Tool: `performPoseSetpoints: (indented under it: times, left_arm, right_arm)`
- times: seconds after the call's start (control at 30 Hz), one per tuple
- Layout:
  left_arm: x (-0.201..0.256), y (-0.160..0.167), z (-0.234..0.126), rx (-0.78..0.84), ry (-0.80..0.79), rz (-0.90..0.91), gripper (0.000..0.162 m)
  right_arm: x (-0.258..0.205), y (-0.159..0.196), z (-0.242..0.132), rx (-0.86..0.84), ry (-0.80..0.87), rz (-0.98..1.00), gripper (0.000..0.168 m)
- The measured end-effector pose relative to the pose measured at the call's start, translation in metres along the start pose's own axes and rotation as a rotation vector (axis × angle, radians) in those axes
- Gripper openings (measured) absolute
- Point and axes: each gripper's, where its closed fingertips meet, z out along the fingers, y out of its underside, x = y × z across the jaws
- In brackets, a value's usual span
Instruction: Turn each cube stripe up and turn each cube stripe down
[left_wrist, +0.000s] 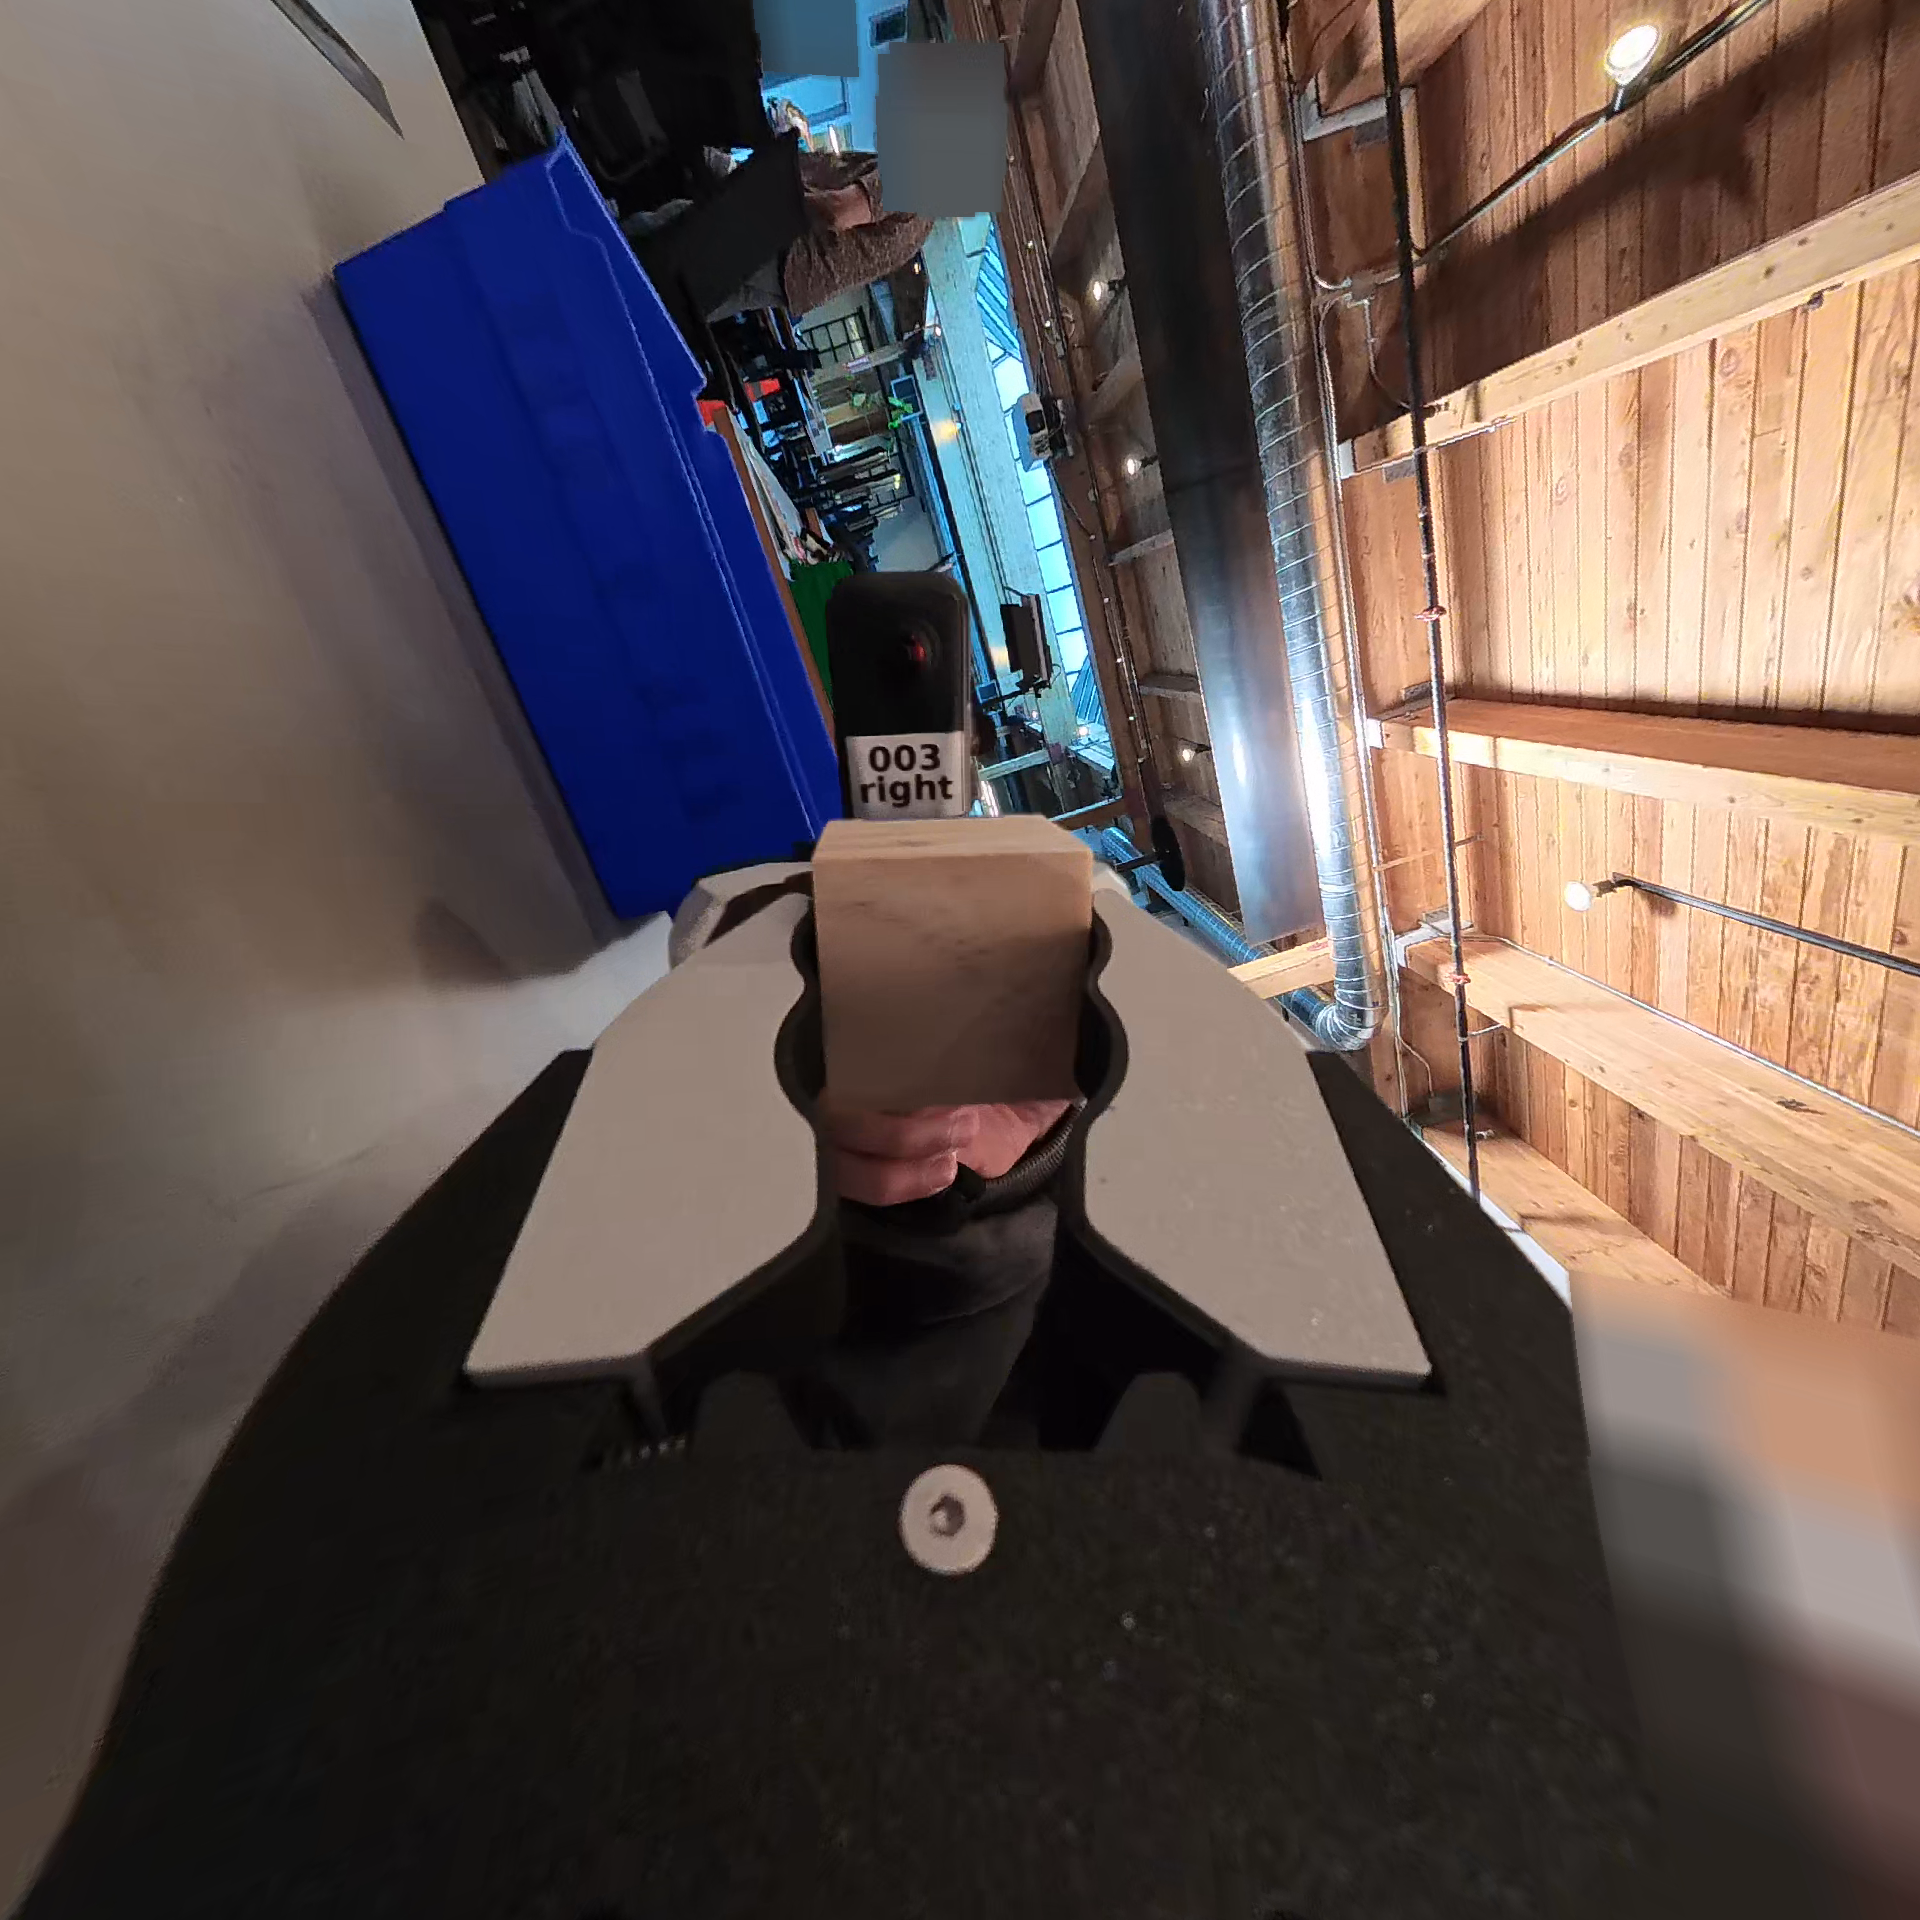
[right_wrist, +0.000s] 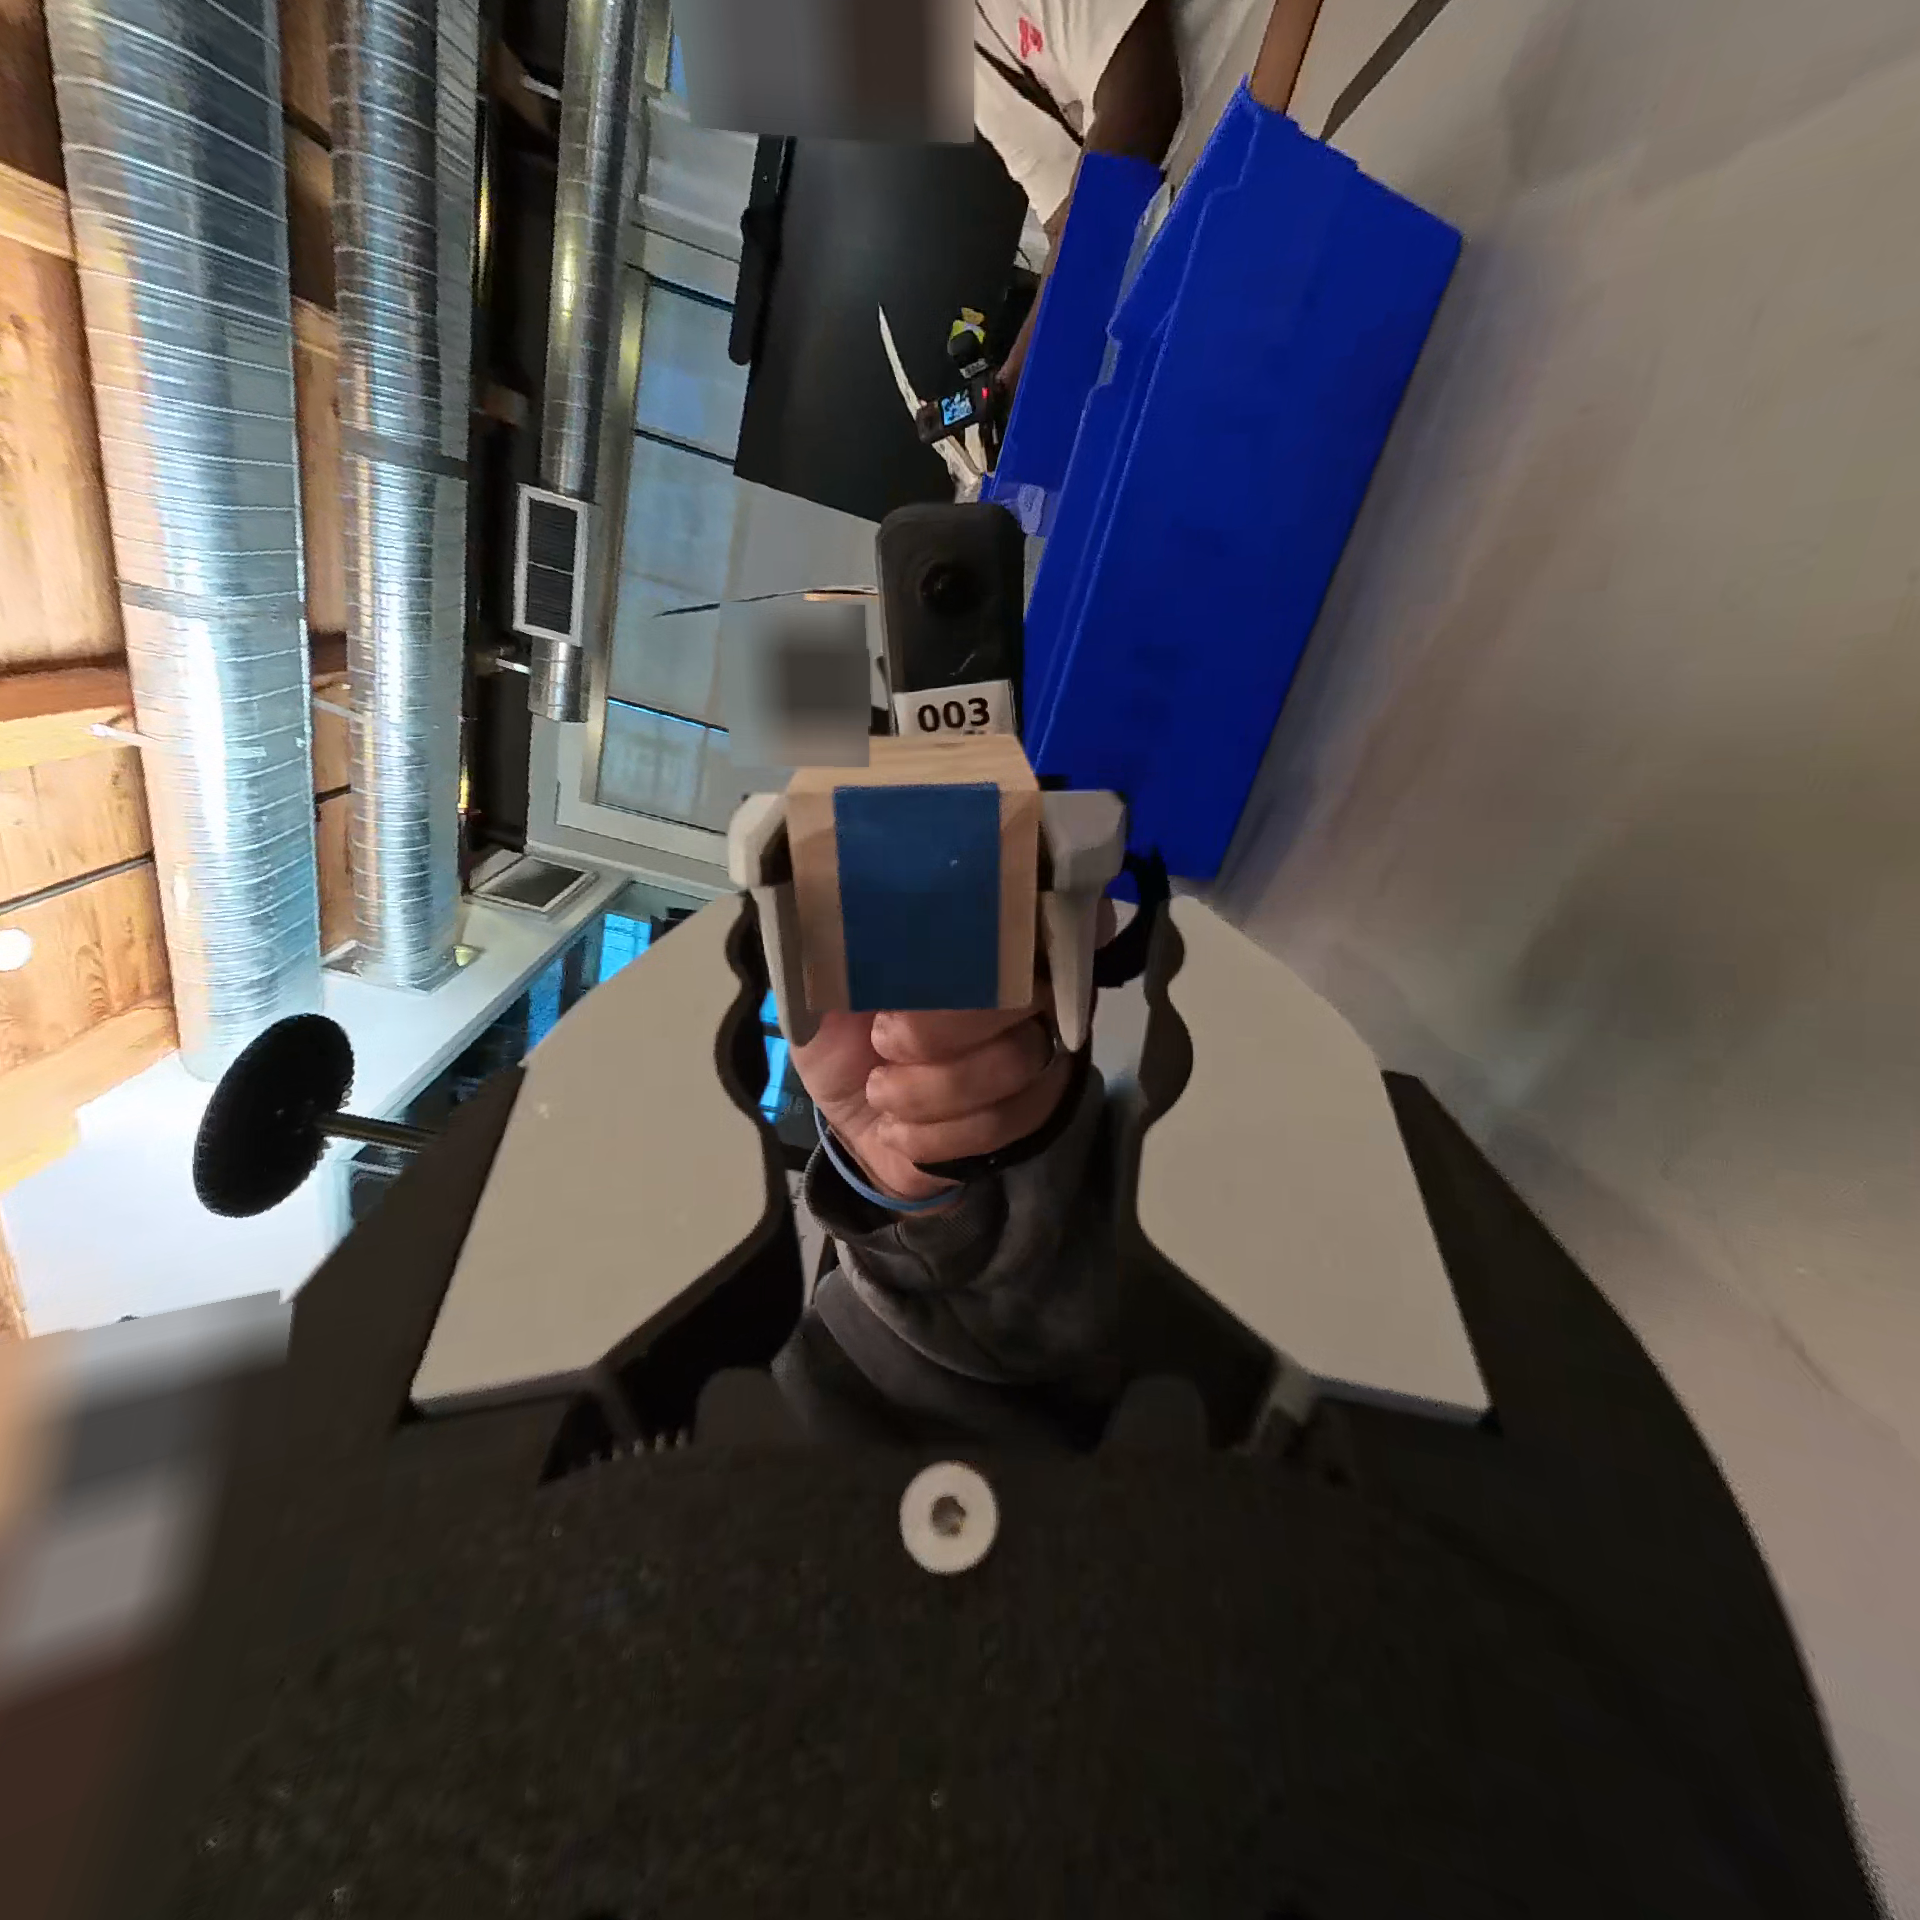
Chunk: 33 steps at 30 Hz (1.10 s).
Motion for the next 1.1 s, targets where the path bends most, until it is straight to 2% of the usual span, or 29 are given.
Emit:
performPoseSetpoints:
  times: [0.3, 0.47, 0.57, 0.67, 0.83, 0.9, 1.1]
  left_arm:
    - [-0.008, 0.001, 0.001, 0.016, -0.034, -0.007, 0.044]
    - [-0.001, 0.0, -0.001, 0.005, -0.001, -0.005, 0.046]
    - [0.006, -0.011, -0.017, 0.042, 0.011, 0.001, 0.055]
    - [-0.003, -0.01, -0.041, 0.048, -0.094, 0.072, 0.059]
    - [-0.044, 0.036, -0.079, -0.097, -0.42, 0.303, 0.063]
    - [-0.057, 0.048, -0.092, -0.093, -0.524, 0.406, 0.063]
    - [-0.047, 0.061, -0.098, -0.098, -0.575, 0.59, 0.061]
  right_arm:
    - [0.0, 0.004, 0.006, -0.03, -0.043, 0.037, 0.045]
    - [-0.005, 0.005, 0.005, -0.04, -0.077, 0.019, 0.045]
    - [-0.006, 0.003, 0.0, -0.038, -0.073, 0.006, 0.045]
    - [-0.011, -0.003, -0.009, -0.021, -0.075, -0.013, 0.045]
    - [-0.016, -0.013, -0.031, 0.005, 0.013, -0.127, 0.045]
    - [-0.013, -0.018, -0.039, 0.022, 0.075, -0.18, 0.045]
    - [-0.004, -0.029, -0.061, 0.067, 0.255, -0.269, 0.045]
